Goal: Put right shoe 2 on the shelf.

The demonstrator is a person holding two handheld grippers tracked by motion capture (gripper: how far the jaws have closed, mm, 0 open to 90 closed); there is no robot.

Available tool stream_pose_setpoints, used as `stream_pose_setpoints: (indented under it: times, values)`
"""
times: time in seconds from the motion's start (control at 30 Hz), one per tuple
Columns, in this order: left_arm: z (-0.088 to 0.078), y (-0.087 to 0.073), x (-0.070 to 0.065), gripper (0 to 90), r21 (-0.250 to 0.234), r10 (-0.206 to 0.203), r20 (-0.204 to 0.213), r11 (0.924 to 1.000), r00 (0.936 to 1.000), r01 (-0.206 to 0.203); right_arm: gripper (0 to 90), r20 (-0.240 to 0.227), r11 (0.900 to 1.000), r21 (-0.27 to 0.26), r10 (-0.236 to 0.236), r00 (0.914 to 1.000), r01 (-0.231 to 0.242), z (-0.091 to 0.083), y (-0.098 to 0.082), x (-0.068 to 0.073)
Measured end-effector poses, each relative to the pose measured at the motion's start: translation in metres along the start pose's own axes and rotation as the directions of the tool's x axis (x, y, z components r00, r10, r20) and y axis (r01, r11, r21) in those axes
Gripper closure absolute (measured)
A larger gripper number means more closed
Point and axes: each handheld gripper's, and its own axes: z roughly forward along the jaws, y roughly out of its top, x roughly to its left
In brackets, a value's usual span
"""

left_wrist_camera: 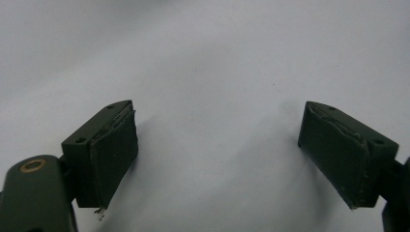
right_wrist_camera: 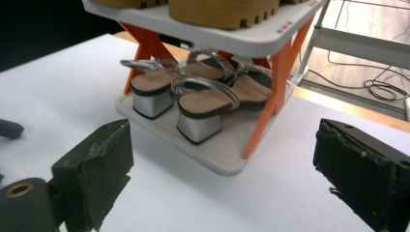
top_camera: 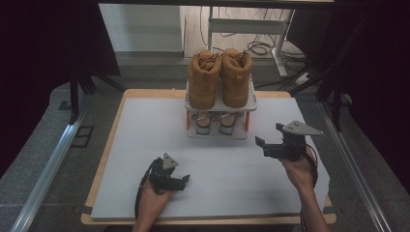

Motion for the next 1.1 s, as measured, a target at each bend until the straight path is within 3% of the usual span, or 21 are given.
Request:
stream_pose_setpoints:
  times: [1.1]
  values:
    - [0.0, 0.0, 0.0, 14.1, 0.002, 0.001, 0.0, 1.0, 1.0, -0.001, 0.6, 0.055, 0.993, 0.113, 0.027, 0.9981, -0.033, -0.025, -0.064, -0.015]
